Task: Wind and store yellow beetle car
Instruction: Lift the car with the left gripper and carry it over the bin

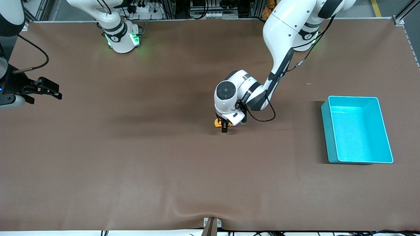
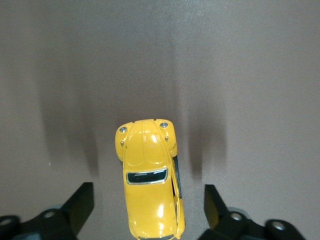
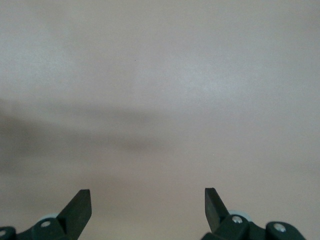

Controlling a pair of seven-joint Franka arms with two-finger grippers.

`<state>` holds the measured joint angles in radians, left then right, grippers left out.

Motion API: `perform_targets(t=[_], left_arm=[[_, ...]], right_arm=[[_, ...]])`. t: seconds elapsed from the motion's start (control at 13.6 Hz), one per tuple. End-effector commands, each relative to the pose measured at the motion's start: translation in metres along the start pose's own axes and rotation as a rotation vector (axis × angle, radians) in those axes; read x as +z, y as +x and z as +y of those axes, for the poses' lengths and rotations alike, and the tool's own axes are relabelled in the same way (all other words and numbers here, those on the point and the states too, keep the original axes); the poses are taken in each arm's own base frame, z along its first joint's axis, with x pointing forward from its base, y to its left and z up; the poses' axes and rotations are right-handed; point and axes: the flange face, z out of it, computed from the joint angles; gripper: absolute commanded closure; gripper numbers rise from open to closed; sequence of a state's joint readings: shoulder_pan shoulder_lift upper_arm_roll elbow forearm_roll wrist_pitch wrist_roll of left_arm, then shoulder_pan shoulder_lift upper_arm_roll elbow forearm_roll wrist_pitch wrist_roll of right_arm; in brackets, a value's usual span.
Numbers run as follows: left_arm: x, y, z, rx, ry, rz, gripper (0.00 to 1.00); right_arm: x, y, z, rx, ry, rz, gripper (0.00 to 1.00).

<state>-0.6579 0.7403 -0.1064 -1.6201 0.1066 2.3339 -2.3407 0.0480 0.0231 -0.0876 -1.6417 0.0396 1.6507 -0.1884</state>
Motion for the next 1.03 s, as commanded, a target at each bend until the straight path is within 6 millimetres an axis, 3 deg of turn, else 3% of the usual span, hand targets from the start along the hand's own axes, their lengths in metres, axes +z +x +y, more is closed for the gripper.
perform_targets(t=[0.0, 0.37, 0.44, 0.66, 0.88, 0.95], left_arm=[[0.0, 0.0, 0.0, -0.004, -0.031, 0.013, 1.0], [-0.005, 0.001, 0.002, 0.011, -0.042, 0.019, 1.0], [-0.018, 0.005, 0.007, 0.009, -0.052, 0.017, 1.0], [-0.088, 0.043, 0.042, -0.019, -0.124, 0.028, 1.0], [-0.145, 0.104, 0.073, 0.01, -0.138, 0.059, 1.0], [-0.164, 0.135, 0.086, 0.015, -0.141, 0.067, 1.0]], right_arm=[[-0.003, 0.003, -0.002, 0.005, -0.014, 0.005, 0.0], [-0.003, 0.004, -0.005, 0.002, -0.015, 0.011, 0.0], [-0.003, 0.004, -0.005, 0.003, -0.017, 0.013, 0.0], [-0.005, 0.005, -0.008, 0.0, -0.016, 0.016, 0.0], [-0.004, 0.005, -0.008, 0.002, -0.015, 0.014, 0.0], [-0.004, 0.005, -0.009, 0.0, -0.015, 0.014, 0.0]])
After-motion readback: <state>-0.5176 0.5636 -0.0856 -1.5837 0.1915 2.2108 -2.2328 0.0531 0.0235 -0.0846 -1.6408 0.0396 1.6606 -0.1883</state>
